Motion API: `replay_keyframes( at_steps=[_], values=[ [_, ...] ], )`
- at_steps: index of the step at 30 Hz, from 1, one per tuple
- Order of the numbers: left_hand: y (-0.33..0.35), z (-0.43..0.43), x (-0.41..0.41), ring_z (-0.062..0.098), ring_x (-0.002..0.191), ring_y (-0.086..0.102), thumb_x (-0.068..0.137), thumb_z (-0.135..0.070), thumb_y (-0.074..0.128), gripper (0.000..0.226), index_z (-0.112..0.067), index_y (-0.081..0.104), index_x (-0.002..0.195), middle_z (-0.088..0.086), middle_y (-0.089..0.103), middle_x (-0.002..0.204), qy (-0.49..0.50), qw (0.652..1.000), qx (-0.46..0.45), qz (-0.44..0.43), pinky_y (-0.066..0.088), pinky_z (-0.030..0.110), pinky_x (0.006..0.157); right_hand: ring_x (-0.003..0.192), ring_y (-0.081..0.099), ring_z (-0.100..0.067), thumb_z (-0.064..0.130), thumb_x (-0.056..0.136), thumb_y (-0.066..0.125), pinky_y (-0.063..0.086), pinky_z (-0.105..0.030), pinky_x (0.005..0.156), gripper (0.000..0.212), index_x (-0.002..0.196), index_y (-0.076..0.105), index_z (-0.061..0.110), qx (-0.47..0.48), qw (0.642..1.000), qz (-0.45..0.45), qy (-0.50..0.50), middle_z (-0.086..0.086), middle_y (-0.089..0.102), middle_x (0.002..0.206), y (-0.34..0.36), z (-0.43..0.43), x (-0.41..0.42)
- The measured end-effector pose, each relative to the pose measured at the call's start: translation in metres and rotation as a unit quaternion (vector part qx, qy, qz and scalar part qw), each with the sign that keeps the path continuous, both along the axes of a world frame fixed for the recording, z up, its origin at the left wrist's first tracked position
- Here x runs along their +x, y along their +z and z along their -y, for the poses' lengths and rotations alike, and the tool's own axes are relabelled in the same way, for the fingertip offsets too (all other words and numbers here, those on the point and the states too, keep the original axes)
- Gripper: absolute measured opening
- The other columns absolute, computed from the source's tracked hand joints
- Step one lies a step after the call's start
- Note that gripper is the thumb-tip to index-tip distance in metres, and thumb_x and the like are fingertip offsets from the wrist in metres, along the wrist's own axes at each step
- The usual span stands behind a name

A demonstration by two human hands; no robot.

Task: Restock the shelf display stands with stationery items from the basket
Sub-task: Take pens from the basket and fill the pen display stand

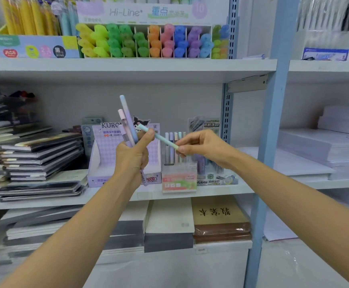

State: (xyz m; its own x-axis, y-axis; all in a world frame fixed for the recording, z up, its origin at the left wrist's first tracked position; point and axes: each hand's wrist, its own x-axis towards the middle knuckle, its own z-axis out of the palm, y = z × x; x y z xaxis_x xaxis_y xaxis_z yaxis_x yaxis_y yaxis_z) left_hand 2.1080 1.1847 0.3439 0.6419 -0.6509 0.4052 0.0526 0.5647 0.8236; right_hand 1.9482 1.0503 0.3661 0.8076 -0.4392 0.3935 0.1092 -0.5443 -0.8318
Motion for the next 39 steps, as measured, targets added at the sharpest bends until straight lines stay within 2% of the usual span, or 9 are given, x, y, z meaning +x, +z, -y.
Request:
replay_keyframes(
  at_steps=[5,10,13,16,20,24,26,32,39],
  values=[
    [0.006,0.0,-0.019,0.007,0.035,0.019,0.087,-0.023,0.071,0.03,0.0,0.068,0.106,-0.007,0.031,0.044,-0.007,0.999,0.012,0.038,0.02,0.017,0.033,0.089,0.071,-0.02,0.009,0.085,0.07,0.053,-0.021,0.082,0.021,0.105,0.071,0.003,-0.006,0.999,0.033,0.007,-0.009,0.075,0.093,-0.002,-0.013,0.001],
    [0.013,-0.004,-0.028,0.001,0.032,0.037,0.083,-0.018,0.074,0.027,0.001,0.068,0.101,0.01,0.066,0.071,0.043,0.996,0.013,0.08,0.032,0.016,0.039,0.082,0.069,-0.014,0.02,0.093,0.062,0.052,-0.019,0.076,0.022,0.109,0.068,0.006,-0.054,0.994,0.087,-0.027,-0.007,0.074,0.093,0.005,-0.026,0.001],
    [0.014,-0.003,-0.032,-0.003,0.035,0.049,0.078,-0.013,0.078,0.016,-0.011,0.066,0.089,-0.009,0.066,0.055,0.046,0.989,0.02,0.141,0.048,0.041,0.051,0.075,0.066,-0.01,0.025,0.095,0.059,0.052,-0.019,0.068,0.023,0.11,0.067,0.008,-0.063,0.986,0.143,-0.059,0.001,0.071,0.086,0.017,-0.032,0.006],
    [0.015,-0.002,-0.034,0.0,0.048,0.063,0.075,-0.008,0.079,0.015,-0.009,0.068,0.085,-0.008,0.069,0.057,0.02,0.983,0.013,0.182,0.055,0.015,0.054,0.073,0.065,-0.004,0.021,0.09,0.067,0.048,-0.014,0.065,0.014,0.101,0.068,0.012,-0.061,0.985,0.149,-0.058,0.008,0.069,0.08,0.023,-0.036,0.011],
    [0.016,-0.004,-0.031,0.0,0.031,0.041,0.083,-0.019,0.074,0.01,-0.01,0.069,0.082,-0.011,0.059,0.046,0.019,0.983,0.042,0.18,0.035,0.01,0.038,0.069,0.064,-0.003,0.016,0.091,0.066,0.047,-0.013,0.063,0.004,0.094,0.067,0.014,-0.056,0.984,0.159,-0.062,0.009,0.068,0.075,0.025,-0.031,0.011],
    [0.016,-0.002,-0.021,0.007,0.035,0.022,0.096,-0.033,0.056,0.024,-0.016,0.074,0.095,-0.002,0.073,0.084,0.001,0.987,0.075,0.142,0.02,0.017,0.035,0.066,0.064,-0.007,0.014,0.095,0.059,0.052,-0.02,0.064,0.007,0.099,0.061,0.009,-0.018,0.961,0.244,-0.127,0.001,0.069,0.078,0.035,-0.019,0.007],
    [0.015,-0.001,-0.016,0.009,0.037,0.024,0.093,-0.031,0.056,0.026,-0.012,0.074,0.1,-0.002,0.065,0.083,0.004,0.989,0.082,0.119,0.021,0.018,0.035,0.067,0.065,-0.009,0.015,0.097,0.057,0.054,-0.024,0.068,0.005,0.097,0.059,0.011,-0.024,0.948,0.263,-0.177,-0.004,0.069,0.083,0.039,-0.01,0.005],
    [0.002,0.004,-0.001,0.009,0.038,0.027,0.095,-0.02,0.048,0.026,-0.014,0.072,0.104,-0.003,0.045,0.07,-0.023,0.987,0.108,0.117,0.022,0.017,0.034,0.072,0.068,-0.015,0.011,0.096,0.056,0.056,-0.024,0.07,0.006,0.1,0.058,0.005,-0.095,0.946,0.169,-0.258,-0.012,0.066,0.09,0.02,0.015,0.015],
    [-0.015,0.009,0.008,0.01,0.038,0.046,0.102,-0.026,0.048,0.018,-0.022,0.054,0.118,0.002,0.073,0.075,-0.037,0.974,0.109,0.196,0.031,0.015,0.036,0.085,0.067,-0.026,0.01,0.095,0.058,0.054,-0.042,0.086,0.011,0.102,0.061,0.002,-0.167,0.945,0.078,-0.271,-0.015,0.068,0.091,-0.011,0.028,0.033]
  ],
)
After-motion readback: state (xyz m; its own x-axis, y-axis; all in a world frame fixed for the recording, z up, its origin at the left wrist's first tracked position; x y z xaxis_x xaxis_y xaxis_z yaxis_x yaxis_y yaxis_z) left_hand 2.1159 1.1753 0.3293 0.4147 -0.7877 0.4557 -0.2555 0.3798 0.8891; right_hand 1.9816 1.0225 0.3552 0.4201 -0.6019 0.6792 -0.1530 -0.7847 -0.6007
